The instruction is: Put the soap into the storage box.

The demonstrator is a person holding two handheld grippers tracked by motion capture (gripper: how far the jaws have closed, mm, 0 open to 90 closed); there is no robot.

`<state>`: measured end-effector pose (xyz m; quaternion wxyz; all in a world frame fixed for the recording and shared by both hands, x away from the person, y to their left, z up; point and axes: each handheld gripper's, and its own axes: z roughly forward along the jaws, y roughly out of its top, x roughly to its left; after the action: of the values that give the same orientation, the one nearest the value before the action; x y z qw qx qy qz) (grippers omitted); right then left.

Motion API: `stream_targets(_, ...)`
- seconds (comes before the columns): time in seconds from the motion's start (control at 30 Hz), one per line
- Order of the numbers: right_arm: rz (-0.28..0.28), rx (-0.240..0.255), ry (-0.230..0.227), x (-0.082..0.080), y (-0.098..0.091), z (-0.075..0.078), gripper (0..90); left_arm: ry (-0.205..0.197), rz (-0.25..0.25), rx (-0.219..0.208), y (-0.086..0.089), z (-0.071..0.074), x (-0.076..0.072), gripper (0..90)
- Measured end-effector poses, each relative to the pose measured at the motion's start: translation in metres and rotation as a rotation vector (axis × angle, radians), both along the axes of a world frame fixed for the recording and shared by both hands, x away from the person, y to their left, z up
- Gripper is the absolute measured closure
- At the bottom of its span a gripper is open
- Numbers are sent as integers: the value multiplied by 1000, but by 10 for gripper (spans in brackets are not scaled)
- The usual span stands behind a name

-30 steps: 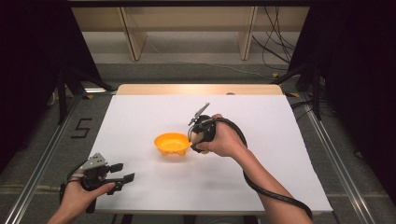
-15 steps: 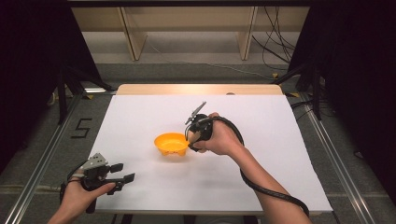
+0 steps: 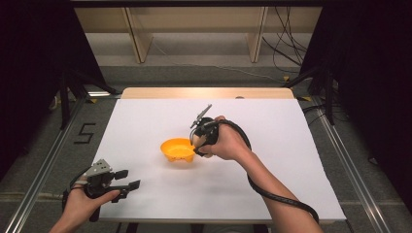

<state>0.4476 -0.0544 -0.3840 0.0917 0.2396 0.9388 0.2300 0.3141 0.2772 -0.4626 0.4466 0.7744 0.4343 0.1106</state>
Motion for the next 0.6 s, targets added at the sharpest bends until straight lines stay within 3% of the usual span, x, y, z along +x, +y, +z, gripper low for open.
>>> stream_targets(0.6,11,12,-9,5,13,1,335,-1,-2,0,1,0,0,313)
